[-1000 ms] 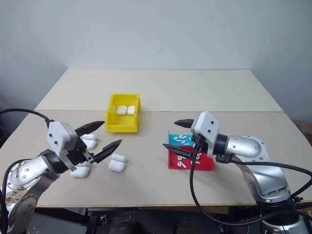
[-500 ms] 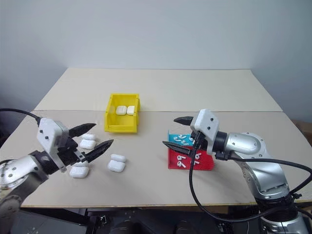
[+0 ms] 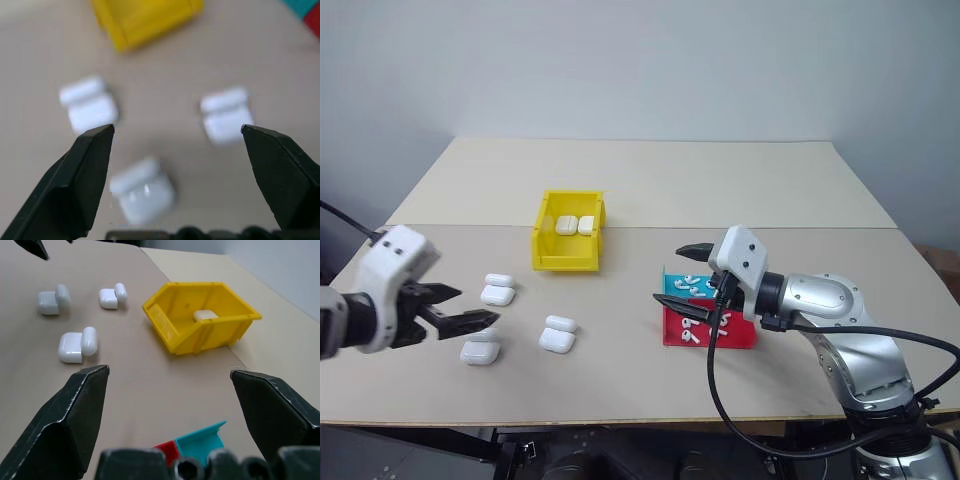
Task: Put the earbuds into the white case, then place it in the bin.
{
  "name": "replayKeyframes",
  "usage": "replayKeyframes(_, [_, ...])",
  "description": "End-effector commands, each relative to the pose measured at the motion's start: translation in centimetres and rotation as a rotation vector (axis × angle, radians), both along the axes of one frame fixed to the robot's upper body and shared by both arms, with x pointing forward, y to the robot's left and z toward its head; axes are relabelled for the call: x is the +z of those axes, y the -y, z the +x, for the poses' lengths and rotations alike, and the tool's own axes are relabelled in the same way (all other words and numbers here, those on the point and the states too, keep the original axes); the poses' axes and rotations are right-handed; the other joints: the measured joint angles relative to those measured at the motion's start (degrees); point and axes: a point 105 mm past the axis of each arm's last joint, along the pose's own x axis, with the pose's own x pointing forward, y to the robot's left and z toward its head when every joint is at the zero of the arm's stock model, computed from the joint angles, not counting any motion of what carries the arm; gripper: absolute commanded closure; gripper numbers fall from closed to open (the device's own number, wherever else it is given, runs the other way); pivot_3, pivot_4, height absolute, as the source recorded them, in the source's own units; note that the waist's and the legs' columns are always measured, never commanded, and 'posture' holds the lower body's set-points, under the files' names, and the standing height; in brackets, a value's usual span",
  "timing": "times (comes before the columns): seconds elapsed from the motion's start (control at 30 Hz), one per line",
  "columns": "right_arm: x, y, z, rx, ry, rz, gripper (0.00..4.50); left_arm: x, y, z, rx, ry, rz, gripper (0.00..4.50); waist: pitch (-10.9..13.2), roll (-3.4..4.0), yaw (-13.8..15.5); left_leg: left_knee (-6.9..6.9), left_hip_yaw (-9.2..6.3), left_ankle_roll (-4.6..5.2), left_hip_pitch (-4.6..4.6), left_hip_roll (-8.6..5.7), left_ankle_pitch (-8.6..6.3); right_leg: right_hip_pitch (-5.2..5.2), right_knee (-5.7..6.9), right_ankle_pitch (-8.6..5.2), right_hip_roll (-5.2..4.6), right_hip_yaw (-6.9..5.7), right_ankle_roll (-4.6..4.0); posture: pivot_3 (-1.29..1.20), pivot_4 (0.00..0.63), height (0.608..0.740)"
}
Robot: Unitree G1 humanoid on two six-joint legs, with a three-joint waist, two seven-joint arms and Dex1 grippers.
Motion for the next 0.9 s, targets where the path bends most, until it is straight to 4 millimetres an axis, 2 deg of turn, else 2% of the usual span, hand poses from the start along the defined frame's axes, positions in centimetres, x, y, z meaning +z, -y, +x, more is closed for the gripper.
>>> replayKeyframes(0.03, [1.0, -0.2, -0.7, 0.023, 0.037, 0.014, 0.00, 0.0, 0.4, -0.5, 0.045, -0.077, 0.006, 0.09, 0.04, 0.00, 0.14, -0.03, 0.03, 0.01, 0.00, -0.06, -0.01, -0.02, 0.00, 0.00, -0.04, 0.04, 0.00, 0.00, 0.150, 0.740])
replayKeyframes(0.13, [1.0, -0.4, -0.6, 0.030, 0.035, 0.020, 0.00, -0.6, -0.4, -0.3, 0.114, -0.120, -0.001, 0.09, 0.09, 0.03, 0.25, -0.04, 0.09, -0.02, -0.11, -0.09, 0.01, -0.24, 0.13, 0.00, -0.04, 0.08, 0.00, 0.00, 0.150, 0.740])
replayKeyframes(0.3, [1.0, -0.8, -0.5, 0.036, 0.038, 0.029, 0.00, -1.5, -0.4, -0.8, 0.097, -0.213, -0.002, 0.09, 0.12, -0.02, 0.24, -0.04, 0.32, -0.13, -0.08, -0.09, 0.08, -0.32, 0.38, -0.07, 0.01, 0.05, -0.12, 0.00, 0.150, 0.740])
replayKeyframes(0.57, [0.8, -1.1, -0.9, 0.026, 0.047, 0.049, 0.00, -3.5, -2.4, 0.1, 0.251, -0.208, 0.060, 0.09, 0.21, -0.07, 0.31, -0.05, 0.38, -0.14, -0.15, -0.11, 0.08, -0.34, 0.36, -0.08, 0.01, 0.05, -0.13, 0.00, 0.150, 0.740])
replayKeyframes(0.9, [0.5, -1.5, -1.3, 0.011, 0.045, 0.067, 0.00, -6.2, -1.7, 2.6, 0.307, -0.244, 0.038, 0.09, 0.24, -0.14, 0.62, -0.03, 0.34, -0.16, -0.14, -0.13, 0.10, -0.28, 0.38, -0.08, 0.02, 0.00, -0.13, 0.00, 0.150, 0.740])
